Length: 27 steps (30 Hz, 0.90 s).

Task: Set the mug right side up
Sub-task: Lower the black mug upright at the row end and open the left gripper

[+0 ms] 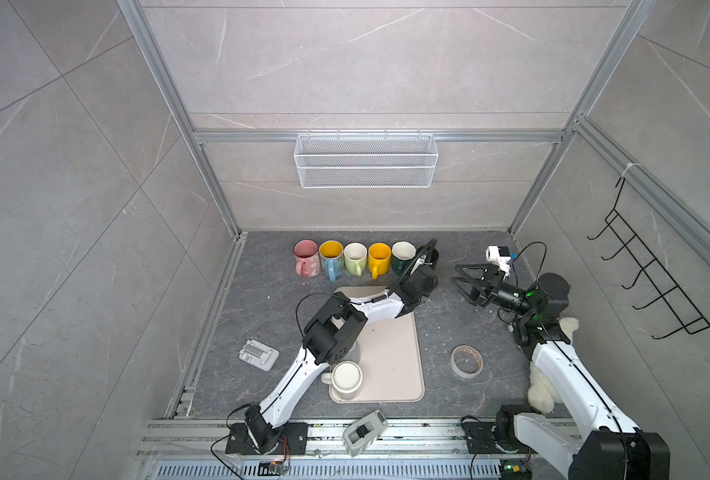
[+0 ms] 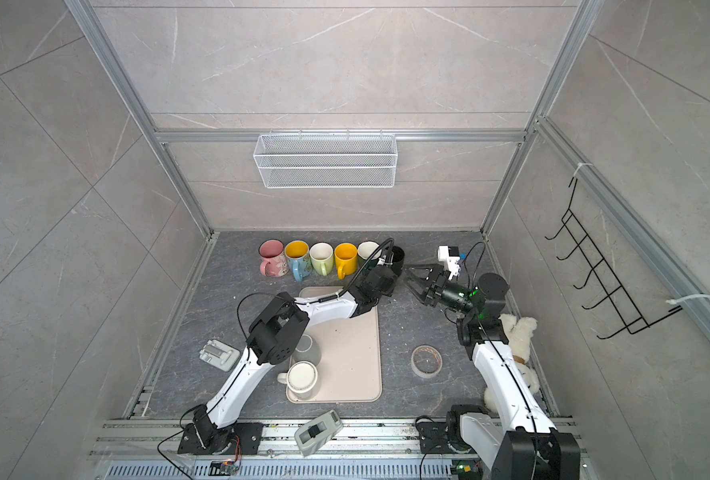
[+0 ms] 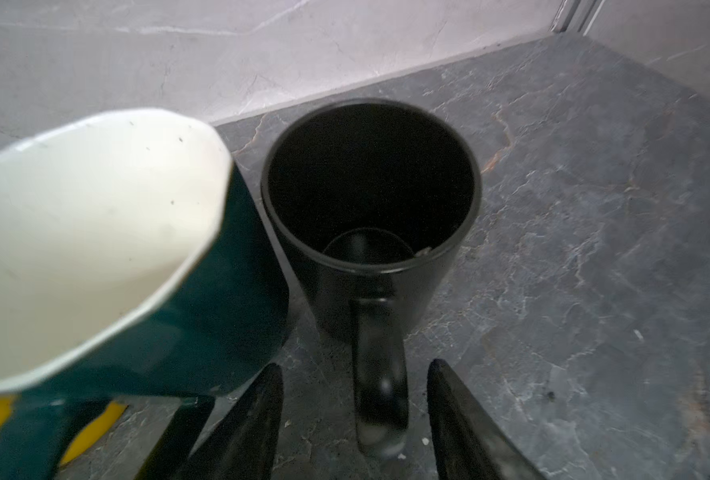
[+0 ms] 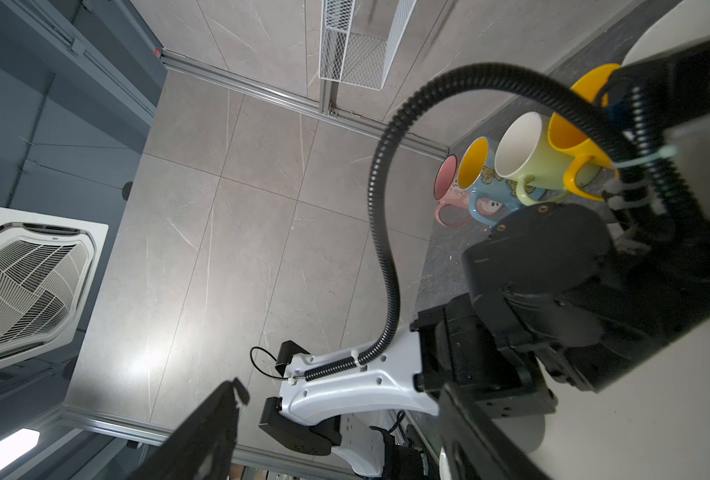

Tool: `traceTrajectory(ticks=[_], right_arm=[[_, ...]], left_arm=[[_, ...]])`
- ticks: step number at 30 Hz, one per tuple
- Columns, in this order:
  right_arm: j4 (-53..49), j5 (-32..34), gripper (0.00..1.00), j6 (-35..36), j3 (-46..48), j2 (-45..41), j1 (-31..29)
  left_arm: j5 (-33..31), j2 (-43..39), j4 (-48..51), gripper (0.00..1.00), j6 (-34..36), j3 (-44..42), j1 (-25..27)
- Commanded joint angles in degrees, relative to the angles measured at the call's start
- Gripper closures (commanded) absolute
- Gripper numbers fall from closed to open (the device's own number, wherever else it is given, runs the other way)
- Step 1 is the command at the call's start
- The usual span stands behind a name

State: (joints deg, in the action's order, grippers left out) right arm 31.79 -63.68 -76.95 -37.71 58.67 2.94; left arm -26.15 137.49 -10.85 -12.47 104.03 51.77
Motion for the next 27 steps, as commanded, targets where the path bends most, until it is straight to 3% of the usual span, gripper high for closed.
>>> traceTrajectory(ticks=[1,15,22,27], right_arm=[[-3.3,0.1,0.23,3.3,0.0,-2.4,0.2],[-11.4,0.6,0.22,7.3,1.0,-6.4,0.1],[-12.4,2.1,0.21,7.7,3.4,-6.9,-2.2],[-12.3,5.1,0.21,9.0,3.7,-3.7,-7.4]], left_arm=[[1.4,-8.4,-6.5,0.41,-0.3,-0.4,0.4],[2.6,-27.5,-11.0,0.40,4.5,-13.6,3.1],[3.8,-39.3,-2.1,0.40,5.7,-19.5,3.3],[1.6,-47.0,5.8,0.40,6.3,-24.2,3.2]])
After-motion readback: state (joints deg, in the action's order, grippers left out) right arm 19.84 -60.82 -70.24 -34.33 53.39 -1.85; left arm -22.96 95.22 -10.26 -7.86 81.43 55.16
